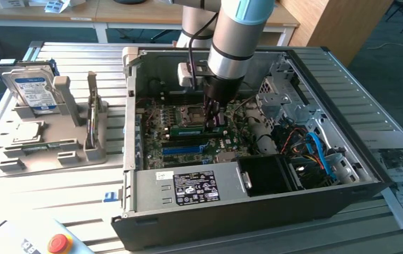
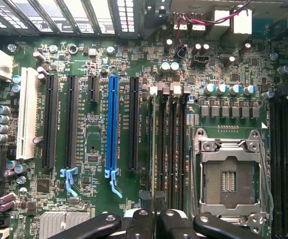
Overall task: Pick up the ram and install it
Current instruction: 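Insert the ram into the slot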
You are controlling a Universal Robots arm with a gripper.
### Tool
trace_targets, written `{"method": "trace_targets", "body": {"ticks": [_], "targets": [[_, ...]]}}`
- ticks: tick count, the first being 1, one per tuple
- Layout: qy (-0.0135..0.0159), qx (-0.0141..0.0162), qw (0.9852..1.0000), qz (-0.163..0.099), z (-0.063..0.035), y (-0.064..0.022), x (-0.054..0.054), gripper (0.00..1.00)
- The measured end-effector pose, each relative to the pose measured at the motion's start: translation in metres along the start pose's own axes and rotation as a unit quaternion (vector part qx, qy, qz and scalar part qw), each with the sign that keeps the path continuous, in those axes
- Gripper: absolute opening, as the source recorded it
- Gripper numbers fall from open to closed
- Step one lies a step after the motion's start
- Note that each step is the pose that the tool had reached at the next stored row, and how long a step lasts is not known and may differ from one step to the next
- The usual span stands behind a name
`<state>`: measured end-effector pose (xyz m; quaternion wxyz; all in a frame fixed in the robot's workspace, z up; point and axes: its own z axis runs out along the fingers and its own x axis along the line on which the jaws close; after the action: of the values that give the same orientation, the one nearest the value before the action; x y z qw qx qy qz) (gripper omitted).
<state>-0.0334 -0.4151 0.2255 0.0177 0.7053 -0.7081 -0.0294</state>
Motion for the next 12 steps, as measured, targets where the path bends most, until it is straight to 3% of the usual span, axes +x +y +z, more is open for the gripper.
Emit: {"method": "trace_targets", "body": {"ticks": [6, 12], "targets": [[-0.0001, 0.0000, 1.0000, 0.000, -0.0004, 0.0000, 0.0000, 0.12], [0.0000, -0.0001, 1.0000, 0.000, -0.0070, 0.0005, -0.0001, 0.12]]}}
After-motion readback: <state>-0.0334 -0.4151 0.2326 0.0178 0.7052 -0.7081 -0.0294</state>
